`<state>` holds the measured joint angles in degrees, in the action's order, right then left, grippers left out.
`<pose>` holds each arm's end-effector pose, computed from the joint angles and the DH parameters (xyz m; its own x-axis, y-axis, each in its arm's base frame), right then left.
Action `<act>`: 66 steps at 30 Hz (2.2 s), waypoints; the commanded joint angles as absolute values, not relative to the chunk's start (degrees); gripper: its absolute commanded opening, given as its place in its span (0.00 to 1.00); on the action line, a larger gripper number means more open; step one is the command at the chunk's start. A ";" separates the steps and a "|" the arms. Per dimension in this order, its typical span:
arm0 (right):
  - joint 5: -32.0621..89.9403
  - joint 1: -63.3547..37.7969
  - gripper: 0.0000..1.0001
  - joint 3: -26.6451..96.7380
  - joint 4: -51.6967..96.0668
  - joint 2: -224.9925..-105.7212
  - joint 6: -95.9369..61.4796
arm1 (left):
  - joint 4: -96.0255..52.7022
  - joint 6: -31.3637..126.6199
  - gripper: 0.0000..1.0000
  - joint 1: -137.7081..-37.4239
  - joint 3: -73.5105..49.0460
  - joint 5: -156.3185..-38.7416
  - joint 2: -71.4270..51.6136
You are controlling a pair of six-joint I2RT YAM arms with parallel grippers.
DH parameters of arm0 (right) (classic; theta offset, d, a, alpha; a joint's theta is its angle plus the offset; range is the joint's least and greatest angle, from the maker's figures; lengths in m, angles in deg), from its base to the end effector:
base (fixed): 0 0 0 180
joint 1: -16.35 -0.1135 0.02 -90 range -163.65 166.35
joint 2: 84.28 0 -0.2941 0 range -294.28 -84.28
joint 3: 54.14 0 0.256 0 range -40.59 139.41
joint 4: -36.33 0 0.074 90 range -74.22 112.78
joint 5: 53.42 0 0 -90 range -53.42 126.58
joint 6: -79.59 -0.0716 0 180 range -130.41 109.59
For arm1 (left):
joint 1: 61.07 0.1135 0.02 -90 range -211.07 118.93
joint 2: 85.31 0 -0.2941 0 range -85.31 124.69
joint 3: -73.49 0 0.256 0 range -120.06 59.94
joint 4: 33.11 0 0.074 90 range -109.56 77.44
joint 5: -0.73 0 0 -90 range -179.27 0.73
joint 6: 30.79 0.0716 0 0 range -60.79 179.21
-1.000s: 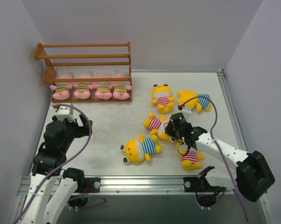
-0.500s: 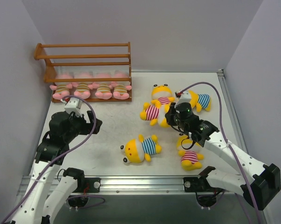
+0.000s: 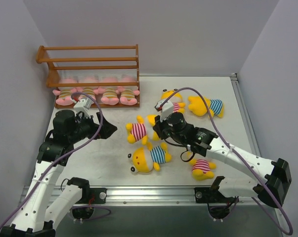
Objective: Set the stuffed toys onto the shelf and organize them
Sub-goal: Pass the stuffed toy from the right arm to the left, then place the stuffed toy onto shelf
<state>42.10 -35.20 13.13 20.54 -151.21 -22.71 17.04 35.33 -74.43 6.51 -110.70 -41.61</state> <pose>0.1924 0.2313 0.3469 -0.3156 -0.0565 -0.9472 -0.6700 0.7201 0.1803 0.1574 -0.0643 0.3543 -0.6175 -0.2407 -0.7488 0.3086 0.8016 -0.5121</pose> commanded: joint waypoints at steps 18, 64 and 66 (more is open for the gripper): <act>39.92 -43.94 0.00 18.30 34.64 -156.87 -14.19 | 11.83 30.65 0.94 -74.60 14.49 -115.99 -38.38; 54.33 -44.47 0.99 8.55 33.94 -132.54 -15.07 | -18.67 3.23 0.03 -61.43 22.85 -95.79 -43.13; 54.77 -44.47 0.99 7.67 33.86 -131.74 -14.81 | -21.75 1.04 0.02 -58.35 22.32 -94.29 -40.85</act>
